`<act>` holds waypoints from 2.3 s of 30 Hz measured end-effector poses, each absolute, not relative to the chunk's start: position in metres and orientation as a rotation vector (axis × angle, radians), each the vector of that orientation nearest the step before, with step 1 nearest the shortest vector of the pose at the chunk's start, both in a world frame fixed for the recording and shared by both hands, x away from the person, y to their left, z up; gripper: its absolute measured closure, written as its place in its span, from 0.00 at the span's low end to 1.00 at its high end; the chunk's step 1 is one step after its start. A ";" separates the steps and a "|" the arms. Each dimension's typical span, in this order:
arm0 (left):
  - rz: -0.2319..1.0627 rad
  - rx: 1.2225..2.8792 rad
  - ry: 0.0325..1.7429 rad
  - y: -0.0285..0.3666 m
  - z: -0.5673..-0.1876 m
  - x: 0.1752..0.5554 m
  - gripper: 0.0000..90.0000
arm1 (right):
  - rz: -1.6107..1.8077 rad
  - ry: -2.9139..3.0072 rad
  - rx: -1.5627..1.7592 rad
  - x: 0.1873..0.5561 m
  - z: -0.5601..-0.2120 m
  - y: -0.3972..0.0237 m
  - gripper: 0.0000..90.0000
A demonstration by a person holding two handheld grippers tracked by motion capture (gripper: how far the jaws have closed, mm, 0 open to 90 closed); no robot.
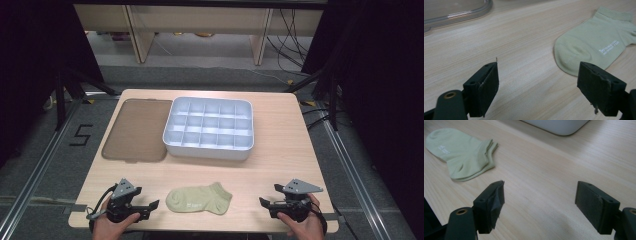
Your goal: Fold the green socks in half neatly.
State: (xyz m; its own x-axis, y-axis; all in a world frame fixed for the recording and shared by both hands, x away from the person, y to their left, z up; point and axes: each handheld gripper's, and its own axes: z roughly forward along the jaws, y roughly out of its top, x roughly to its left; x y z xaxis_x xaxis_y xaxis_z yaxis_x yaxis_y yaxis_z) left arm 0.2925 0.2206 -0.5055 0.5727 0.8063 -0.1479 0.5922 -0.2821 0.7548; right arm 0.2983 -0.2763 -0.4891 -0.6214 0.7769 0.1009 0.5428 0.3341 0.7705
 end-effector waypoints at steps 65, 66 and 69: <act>0.268 2.098 1.088 0.156 -0.511 0.308 0.91 | 1.292 2.361 1.113 0.297 -0.488 -0.261 0.43; 0.265 2.097 1.083 0.155 -0.510 0.307 0.91 | 1.287 2.365 1.077 0.300 -0.488 -0.261 0.44; 0.238 2.047 1.096 0.153 -0.507 0.306 0.92 | 1.300 2.389 1.028 0.302 -0.486 -0.252 0.55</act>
State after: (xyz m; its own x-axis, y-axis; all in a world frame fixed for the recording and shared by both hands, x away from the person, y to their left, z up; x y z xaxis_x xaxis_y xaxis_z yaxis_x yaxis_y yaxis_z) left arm 0.3063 0.1532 -0.5065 0.6093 0.7703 -0.1884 0.6232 -0.3182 0.7144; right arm 0.3016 -0.2520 -0.4862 -0.7263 0.6765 0.1214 0.4694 0.3592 0.8066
